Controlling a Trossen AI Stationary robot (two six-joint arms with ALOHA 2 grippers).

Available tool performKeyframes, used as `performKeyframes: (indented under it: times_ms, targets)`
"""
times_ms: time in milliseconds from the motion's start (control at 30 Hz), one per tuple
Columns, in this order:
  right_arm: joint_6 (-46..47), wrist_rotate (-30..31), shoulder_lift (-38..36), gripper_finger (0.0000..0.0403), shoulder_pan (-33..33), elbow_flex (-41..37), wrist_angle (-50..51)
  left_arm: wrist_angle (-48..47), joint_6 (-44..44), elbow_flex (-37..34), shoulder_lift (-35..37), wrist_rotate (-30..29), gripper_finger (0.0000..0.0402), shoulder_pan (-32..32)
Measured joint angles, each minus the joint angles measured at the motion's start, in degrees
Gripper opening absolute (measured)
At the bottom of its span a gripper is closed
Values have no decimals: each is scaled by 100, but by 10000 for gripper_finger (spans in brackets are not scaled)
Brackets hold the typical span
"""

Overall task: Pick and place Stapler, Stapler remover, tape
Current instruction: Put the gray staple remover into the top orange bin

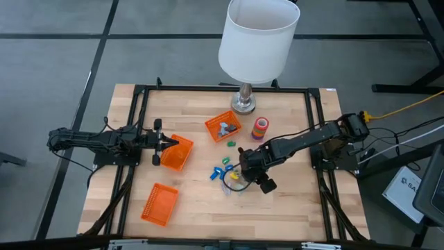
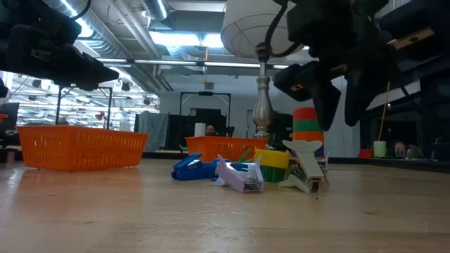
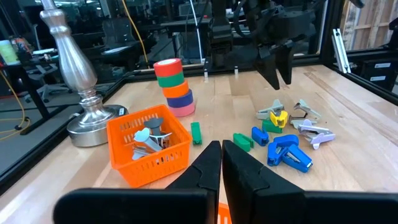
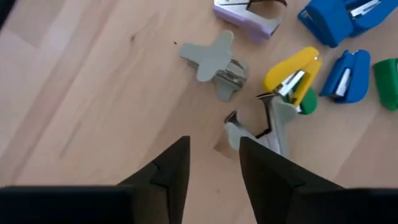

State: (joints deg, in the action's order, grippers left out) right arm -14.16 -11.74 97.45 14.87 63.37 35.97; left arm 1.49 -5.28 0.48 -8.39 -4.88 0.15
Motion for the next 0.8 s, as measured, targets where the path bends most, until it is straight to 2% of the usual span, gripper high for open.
performKeyframes:
  times_ms: [300,800]
  targets:
    - [-129,168,138,143,0,-4,-106,0,0,0,-1,-1,10,0]
    - [-132,168,424,114,0,-4,-191,3,0,1,-1,-1,12,1]
